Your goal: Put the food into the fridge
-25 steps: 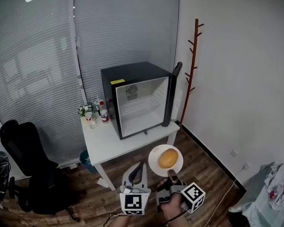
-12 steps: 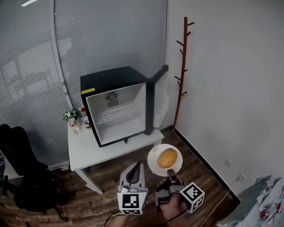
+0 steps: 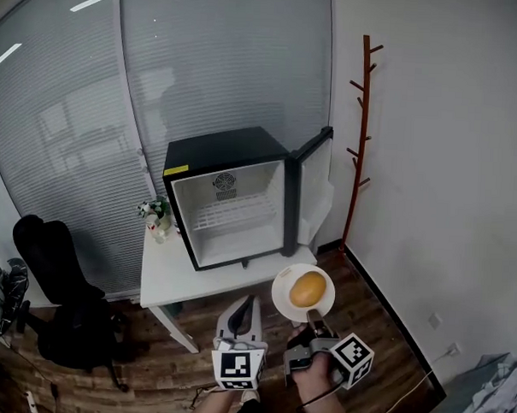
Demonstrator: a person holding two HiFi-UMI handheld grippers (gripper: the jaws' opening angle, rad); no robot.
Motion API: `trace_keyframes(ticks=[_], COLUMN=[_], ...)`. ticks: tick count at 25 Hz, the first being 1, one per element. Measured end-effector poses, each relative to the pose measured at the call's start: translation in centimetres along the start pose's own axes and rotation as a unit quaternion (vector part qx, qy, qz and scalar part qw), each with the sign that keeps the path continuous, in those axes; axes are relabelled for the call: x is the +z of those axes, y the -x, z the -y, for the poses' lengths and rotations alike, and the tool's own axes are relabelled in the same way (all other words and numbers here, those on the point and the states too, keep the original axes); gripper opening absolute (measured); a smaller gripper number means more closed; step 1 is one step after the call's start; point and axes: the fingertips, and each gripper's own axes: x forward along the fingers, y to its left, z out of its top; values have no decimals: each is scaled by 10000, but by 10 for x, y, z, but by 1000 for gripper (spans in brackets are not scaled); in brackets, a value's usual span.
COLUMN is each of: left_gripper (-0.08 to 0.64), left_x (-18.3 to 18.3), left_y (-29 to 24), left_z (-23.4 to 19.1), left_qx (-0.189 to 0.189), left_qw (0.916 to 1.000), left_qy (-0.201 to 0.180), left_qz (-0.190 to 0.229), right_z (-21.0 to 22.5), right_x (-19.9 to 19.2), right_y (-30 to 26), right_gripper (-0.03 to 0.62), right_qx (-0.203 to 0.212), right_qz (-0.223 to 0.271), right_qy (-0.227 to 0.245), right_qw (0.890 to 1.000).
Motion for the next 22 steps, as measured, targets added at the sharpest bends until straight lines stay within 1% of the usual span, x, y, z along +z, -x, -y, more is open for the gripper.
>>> trace_keyframes(ticks=[7, 11, 16, 22], left_gripper=[26, 26, 26, 25], left_x=[-9, -18, -29, -36], left_y=[-16, -35, -68, -118], left_z=[-36, -62, -102, -159], left_qx=[392, 587, 798, 983], left_qw=[9992, 9983, 9968, 9951], left_qy=[-89, -35, 40, 61], left_qz=[38, 44, 47, 63], right_z=[3, 3, -3, -16], right_x=[-25, -37, -50, -73], right_y=[-45, -79, -132, -213], right_gripper=[32, 32, 32, 32], right_qx=[-28, -82, -108, -124], right_qz=[-448, -661, -830, -1014], right_qy=[75, 167, 283, 386], right_qw=[9990, 9976, 9961, 9940])
